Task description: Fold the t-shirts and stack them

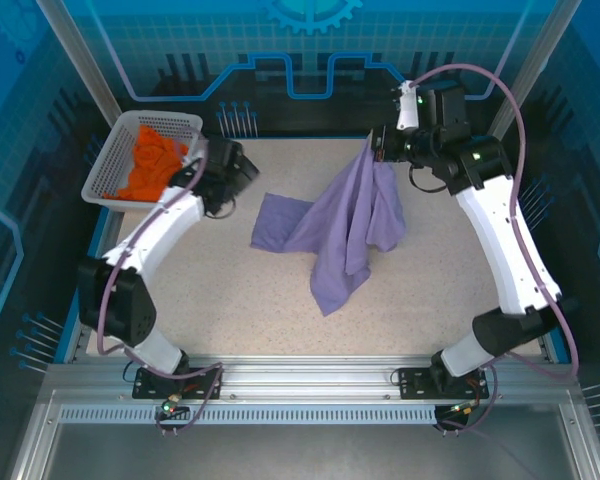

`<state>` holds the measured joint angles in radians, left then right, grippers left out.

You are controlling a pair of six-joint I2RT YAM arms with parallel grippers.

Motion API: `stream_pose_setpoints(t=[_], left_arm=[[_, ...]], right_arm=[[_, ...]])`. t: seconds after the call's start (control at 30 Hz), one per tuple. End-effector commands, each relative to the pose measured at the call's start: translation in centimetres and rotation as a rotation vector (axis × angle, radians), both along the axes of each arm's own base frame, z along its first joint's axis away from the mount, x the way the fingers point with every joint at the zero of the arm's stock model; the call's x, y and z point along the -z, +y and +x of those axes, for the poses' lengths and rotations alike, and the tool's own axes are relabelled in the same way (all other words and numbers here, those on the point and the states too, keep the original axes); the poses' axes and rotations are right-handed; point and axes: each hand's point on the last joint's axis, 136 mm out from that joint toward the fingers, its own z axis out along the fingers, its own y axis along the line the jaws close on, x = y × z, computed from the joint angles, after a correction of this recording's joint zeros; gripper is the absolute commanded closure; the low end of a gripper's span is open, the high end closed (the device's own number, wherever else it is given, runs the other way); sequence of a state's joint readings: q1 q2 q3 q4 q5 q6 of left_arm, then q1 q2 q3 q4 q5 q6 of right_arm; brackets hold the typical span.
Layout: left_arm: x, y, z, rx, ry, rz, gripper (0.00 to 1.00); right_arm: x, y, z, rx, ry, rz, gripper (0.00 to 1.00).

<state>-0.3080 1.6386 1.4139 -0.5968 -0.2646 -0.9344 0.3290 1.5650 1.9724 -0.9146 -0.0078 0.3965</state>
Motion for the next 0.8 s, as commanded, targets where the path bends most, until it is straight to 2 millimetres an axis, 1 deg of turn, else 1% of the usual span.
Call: stream_pose_setpoints(t=[0.0,0.03,0.07,0.1,0.17,0.2,0.27,0.3,0.37,0.43,0.5,0.6,0.67,0.73,0.77], left_arm=[[7.8,-5.1,-3.7,0.214,0.263,-0.075,0.03],[9.2,-6.1,-4.5,0.244,0.310,-0.100,0.03],[10.3,-6.9,-5.0,0.280,0.340,-0.116,0.04],[11.2,-7.0,-5.6,0.295,0.374,-0.101,0.05],[12.4,-6.7,-6.2,0.308,0.406,-0.060,0.05],[12.8,-6.6,-6.4,0.316,0.415,-0.045,0.05],[13.5,-6.1,-6.8,0.323,0.443,-0.010,0.06],[14.0,-5.9,-7.0,0.323,0.456,0.008,0.06],[14.8,-5.5,-7.2,0.315,0.477,0.028,0.08],[15.6,-5.5,-7.0,0.310,0.491,0.030,0.10],[16.0,-6.0,-6.3,0.313,0.494,0.023,0.12],[16.0,-6.4,-5.0,0.311,0.473,0.013,0.15],[16.3,-6.3,-4.4,0.291,0.469,0.006,0.17],[16.7,-6.0,-3.7,0.279,0.467,-0.004,0.20],[16.9,-5.9,-3.4,0.273,0.465,-0.004,0.21]], right_arm=[[3.8,-3.9,2.0,0.148,0.117,-0.042,0.90],[5.4,-4.9,2.4,0.182,0.155,-0.058,0.85],[7.2,-6.3,2.6,0.224,0.203,-0.066,0.75],[9.0,-7.8,2.7,0.268,0.250,-0.062,0.62],[11.3,-10.5,2.3,0.351,0.329,-0.015,0.39],[12.2,-11.6,2.0,0.381,0.358,0.032,0.32],[13.1,-12.1,1.3,0.382,0.385,0.116,0.21],[13.7,-11.9,0.6,0.376,0.399,0.130,0.17],[15.0,-10.5,-0.9,0.339,0.430,0.144,0.16],[17.3,-8.7,-2.9,0.294,0.498,0.167,0.16],[20.6,-7.6,-5.8,0.292,0.602,0.160,0.17],[25.1,-6.9,-9.3,0.310,0.732,0.177,0.21],[27.0,-6.5,-10.7,0.313,0.788,0.197,0.26],[28.4,-5.6,-11.3,0.287,0.819,0.211,0.33],[28.9,-4.8,-11.3,0.259,0.832,0.220,0.38]])
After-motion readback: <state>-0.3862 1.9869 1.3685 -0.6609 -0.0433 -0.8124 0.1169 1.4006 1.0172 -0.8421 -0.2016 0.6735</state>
